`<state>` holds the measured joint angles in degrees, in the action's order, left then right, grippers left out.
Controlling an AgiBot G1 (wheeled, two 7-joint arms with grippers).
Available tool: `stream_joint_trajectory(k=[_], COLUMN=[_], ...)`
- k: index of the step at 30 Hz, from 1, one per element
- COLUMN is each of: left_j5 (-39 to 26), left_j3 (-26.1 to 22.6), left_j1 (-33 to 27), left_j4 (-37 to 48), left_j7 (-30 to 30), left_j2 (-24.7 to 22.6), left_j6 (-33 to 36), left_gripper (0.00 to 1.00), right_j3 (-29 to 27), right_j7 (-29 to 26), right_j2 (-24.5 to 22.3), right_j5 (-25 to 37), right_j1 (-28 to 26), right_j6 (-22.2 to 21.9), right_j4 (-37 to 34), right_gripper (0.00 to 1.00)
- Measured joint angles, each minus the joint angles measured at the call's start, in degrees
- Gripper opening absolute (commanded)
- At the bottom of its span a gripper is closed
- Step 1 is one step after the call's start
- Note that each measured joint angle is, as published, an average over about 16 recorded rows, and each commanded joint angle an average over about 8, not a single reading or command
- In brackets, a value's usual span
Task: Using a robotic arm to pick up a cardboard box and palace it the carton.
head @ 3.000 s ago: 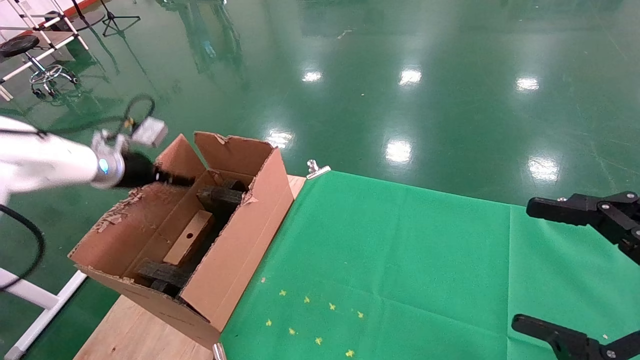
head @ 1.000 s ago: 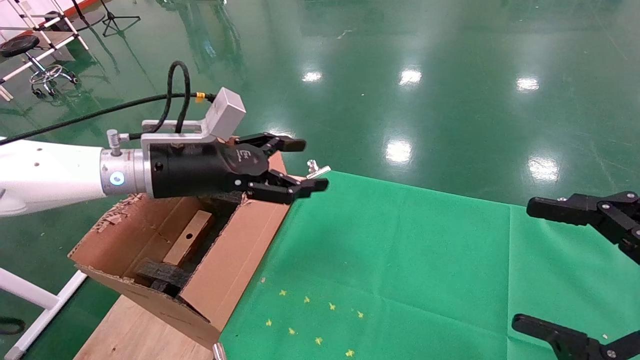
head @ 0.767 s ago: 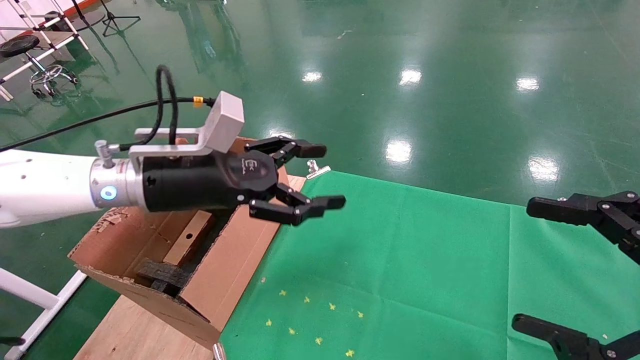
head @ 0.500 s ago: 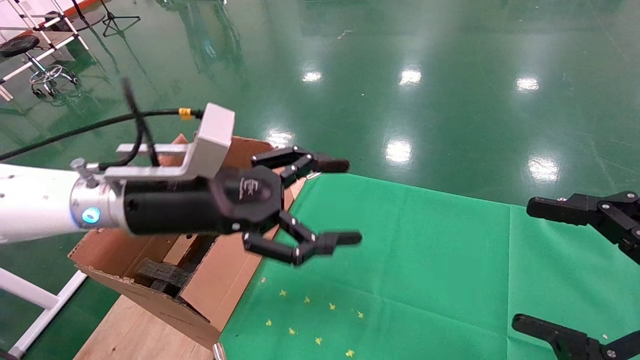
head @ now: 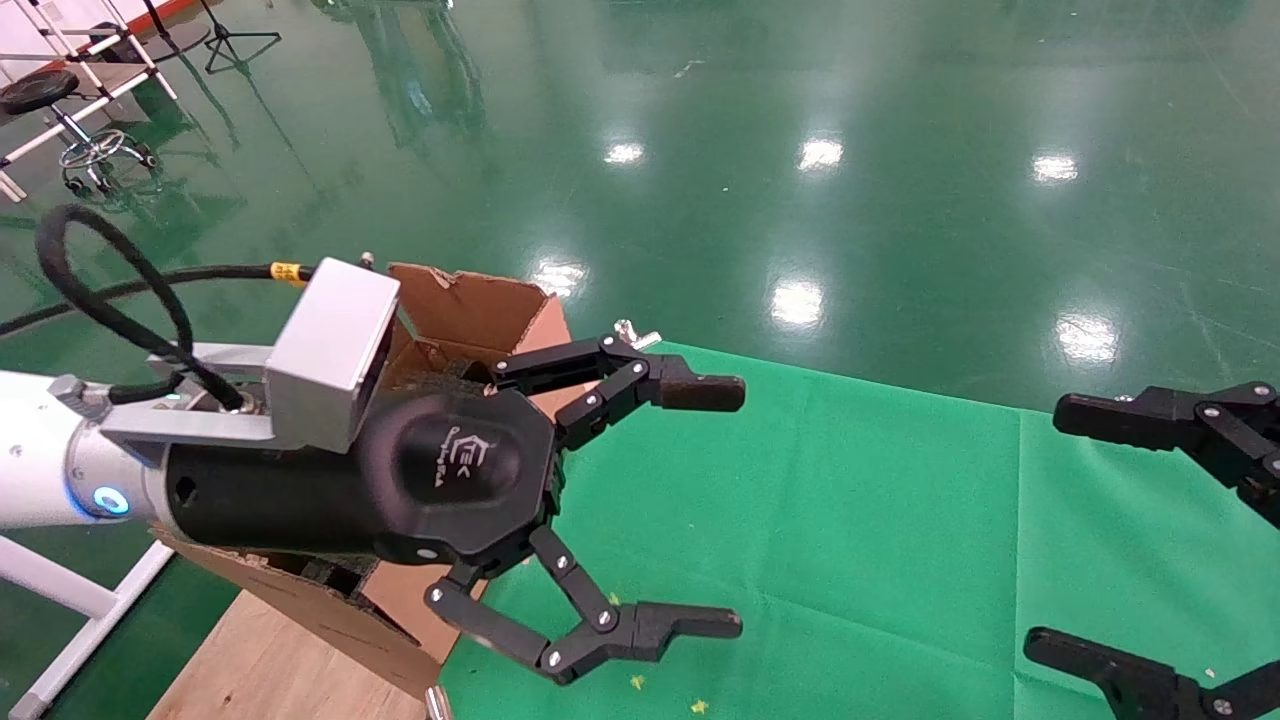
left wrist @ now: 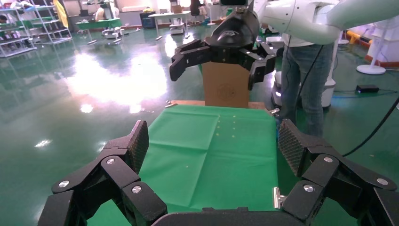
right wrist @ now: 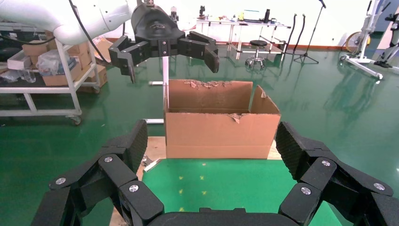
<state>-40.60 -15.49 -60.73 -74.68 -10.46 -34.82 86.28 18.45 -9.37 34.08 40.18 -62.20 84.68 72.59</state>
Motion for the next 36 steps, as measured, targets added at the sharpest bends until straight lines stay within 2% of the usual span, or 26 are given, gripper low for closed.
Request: stream_joint_trajectory(k=[36], left_j5=[-1.27], left_j3=[-0.52], left_j1=[-0.82], left_j4=[1.14], left_j7=[-0.31], left_j2=[-0.19], left_j6=[-0.61], left_gripper=[1.0], right_j3=[0.0], right_j7=[0.0], right_j2=[0.0], right_j5=[0.0], right_j1=[0.0], right_j6=[0.0], right_j4=[0.0], right_gripper=[1.0])
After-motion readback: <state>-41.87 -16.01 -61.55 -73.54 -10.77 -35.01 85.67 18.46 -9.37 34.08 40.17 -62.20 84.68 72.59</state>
